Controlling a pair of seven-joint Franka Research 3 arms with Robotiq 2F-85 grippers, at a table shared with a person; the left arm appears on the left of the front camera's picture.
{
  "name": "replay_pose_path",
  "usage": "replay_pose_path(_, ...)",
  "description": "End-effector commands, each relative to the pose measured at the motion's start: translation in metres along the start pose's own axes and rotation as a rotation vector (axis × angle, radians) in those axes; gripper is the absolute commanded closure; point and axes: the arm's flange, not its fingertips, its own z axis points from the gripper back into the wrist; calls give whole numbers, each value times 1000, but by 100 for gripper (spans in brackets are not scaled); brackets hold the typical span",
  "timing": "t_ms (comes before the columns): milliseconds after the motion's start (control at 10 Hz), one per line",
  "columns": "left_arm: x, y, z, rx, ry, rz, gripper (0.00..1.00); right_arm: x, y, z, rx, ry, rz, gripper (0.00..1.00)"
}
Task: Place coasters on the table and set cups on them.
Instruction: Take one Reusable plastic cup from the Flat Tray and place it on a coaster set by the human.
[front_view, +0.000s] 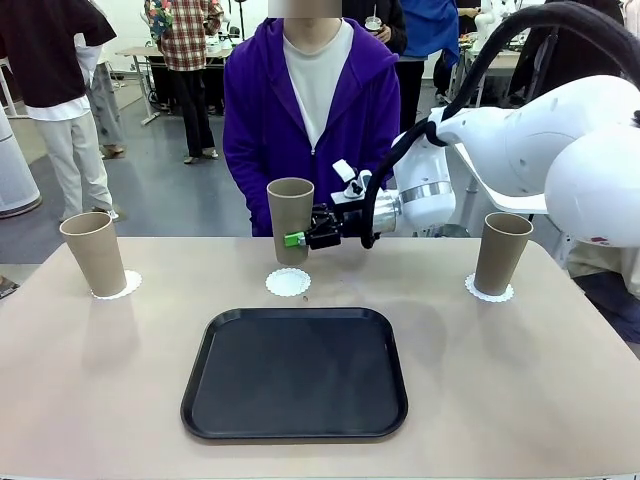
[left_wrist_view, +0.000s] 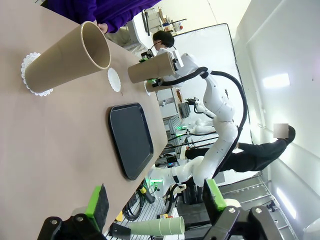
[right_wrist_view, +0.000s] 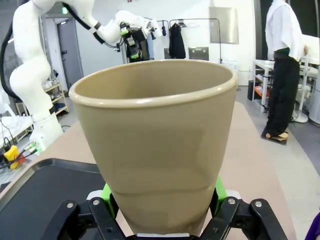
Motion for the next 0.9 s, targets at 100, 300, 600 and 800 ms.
replay_pose_path(100,-2,-1,2,-2,1,-9,0,-15,-8,-3,11,-12,-1,17)
replay_pose_path(300,-2,-1,2,-2,1,-9,0,-21,-11,-5,4,-14,-7,17)
replay_pose_path(600,-2,-1,2,-2,1,-9,0,-29,-13,-11,21,-15,-18,17)
replay_pose_path(800,-2,-1,2,-2,1,-9,0,-34,-16,-14,22,-10,-28,17)
